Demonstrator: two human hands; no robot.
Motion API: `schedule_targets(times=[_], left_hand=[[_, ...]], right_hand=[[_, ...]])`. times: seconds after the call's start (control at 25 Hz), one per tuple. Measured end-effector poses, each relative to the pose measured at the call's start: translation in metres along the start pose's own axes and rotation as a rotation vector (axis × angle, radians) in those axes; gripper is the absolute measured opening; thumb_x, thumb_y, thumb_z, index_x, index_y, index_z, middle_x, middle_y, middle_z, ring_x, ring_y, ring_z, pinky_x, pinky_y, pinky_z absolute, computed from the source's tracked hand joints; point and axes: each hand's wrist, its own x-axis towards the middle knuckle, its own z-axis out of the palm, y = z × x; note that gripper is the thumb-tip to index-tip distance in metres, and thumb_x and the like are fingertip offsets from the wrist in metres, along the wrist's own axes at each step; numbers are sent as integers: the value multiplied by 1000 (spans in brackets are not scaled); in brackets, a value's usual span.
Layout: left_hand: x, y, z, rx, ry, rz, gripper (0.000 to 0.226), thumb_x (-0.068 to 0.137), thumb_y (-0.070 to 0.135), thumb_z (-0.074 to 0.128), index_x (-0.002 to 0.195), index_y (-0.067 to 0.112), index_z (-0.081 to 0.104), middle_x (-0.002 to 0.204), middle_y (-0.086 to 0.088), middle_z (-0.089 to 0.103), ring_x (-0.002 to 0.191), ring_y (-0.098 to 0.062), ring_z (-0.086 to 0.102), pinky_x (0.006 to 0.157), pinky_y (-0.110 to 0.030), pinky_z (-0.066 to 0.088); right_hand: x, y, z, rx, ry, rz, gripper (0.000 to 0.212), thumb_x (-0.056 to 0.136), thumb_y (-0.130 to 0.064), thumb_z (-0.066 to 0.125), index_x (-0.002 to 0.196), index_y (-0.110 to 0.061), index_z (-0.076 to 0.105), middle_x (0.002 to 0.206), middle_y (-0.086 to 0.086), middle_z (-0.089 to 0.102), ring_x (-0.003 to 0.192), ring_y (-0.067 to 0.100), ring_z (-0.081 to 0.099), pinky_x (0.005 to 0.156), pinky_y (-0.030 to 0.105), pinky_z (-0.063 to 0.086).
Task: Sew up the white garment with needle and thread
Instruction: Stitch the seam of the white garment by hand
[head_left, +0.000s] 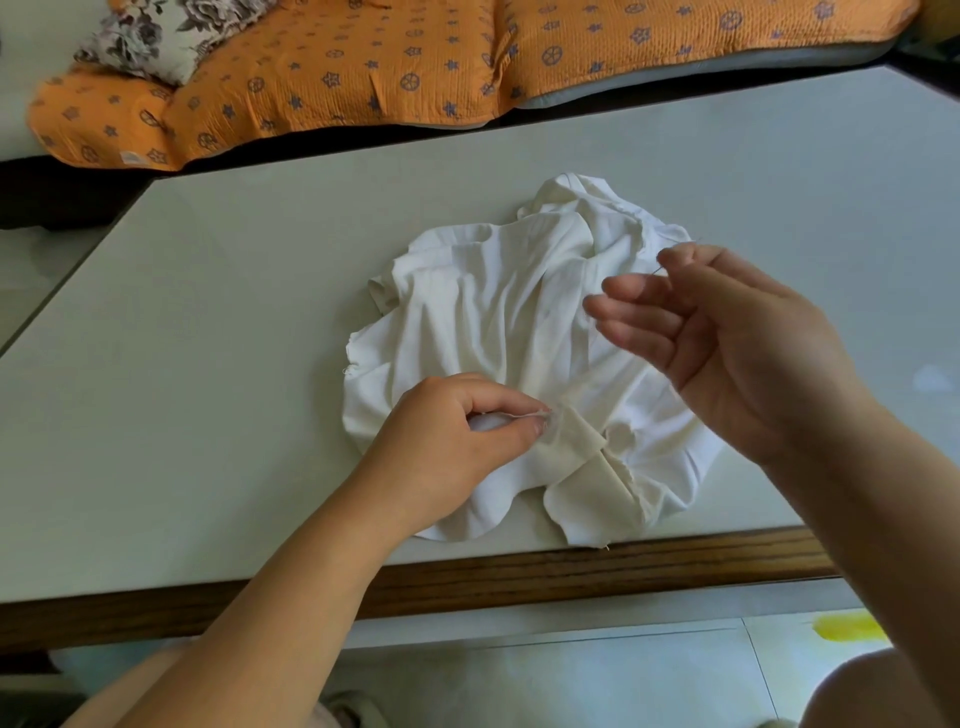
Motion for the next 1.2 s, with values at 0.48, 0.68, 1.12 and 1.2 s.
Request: schedule_targets(times=[0.48,0.68,1.12,1.2], left_hand=[[-1,3,-1,-5,-48,-50,6,83,29,75,87,34,77,90,24,71,90,11,62,77,0,41],[-2,3,-8,-7,-42,-32,7,83,28,74,86,34,76,90,22,73,91,9,64,80,-4,45],[-2,2,-17,24,-11,-55,7,85,29,72,88,34,76,87,23,73,92,9,64,83,-11,46],[-2,3,-17,23,-17,-60,7,85,30,72,89,33,76,86,24,73,91,10,64,80,-6,45]], right_hand=[[-7,6,-2,-770,-22,-185,10,98,-13,56,90,-15,62,77,4,74,63,23,72,54,30,55],[-20,19,4,-993,-202,90,8,96,-15,59,91,-15,65,78,3,75,60,23,72,52,32,57],[-22,17,4,-1079,-283,167,14,92,-14,61,88,-22,73,64,2,74,63,18,73,72,23,59],[-23,17,4,-1057,-289,177,15,91,-13,61,88,-21,73,64,4,74,63,19,73,70,22,59]])
